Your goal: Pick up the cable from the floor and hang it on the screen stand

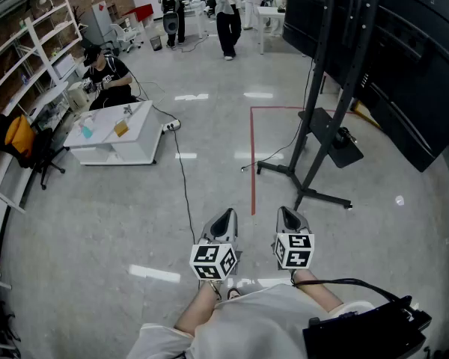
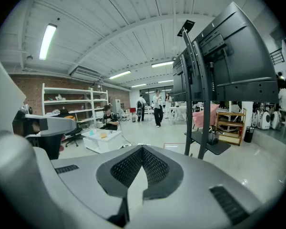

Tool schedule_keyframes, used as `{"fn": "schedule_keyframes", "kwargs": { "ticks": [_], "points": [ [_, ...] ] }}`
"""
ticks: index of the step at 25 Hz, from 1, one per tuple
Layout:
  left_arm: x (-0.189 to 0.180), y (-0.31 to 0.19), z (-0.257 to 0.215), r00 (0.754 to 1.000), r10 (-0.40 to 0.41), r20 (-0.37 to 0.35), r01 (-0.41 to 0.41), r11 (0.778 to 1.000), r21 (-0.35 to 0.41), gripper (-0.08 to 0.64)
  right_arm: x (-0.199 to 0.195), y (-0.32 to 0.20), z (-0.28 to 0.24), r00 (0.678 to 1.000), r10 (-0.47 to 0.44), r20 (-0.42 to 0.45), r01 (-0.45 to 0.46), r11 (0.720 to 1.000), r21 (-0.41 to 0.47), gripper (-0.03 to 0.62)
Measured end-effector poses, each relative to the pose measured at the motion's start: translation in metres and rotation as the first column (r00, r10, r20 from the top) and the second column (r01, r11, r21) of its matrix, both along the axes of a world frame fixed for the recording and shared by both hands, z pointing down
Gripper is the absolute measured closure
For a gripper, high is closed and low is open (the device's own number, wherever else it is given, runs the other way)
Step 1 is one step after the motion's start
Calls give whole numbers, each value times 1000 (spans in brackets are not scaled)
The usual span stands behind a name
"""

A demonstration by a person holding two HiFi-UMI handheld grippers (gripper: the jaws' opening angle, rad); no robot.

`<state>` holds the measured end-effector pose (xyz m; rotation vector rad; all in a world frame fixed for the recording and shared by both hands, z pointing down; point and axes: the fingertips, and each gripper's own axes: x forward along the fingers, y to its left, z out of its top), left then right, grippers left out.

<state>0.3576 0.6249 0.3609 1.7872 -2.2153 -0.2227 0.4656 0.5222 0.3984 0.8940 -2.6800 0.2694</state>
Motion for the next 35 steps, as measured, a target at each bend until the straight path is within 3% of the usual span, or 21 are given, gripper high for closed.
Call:
{"fn": "schedule_keyframes", "kwargs": {
  "ticks": [13, 25, 35],
  "points": [
    [-21, 7, 3, 999, -2, -33, 1, 1000, -3, 557, -12, 4, 6, 999, 33, -2, -33, 999, -32, 574],
    [-110, 11, 12, 999, -38, -21, 39, 999, 29, 557, -77, -6, 30, 997, 67, -30, -68, 997, -43, 574],
    [-157, -33, 25, 998, -58, -30, 59, 998, 18, 557, -110, -71, 52, 993, 106, -54, -109, 992, -70, 574]
  ]
}}
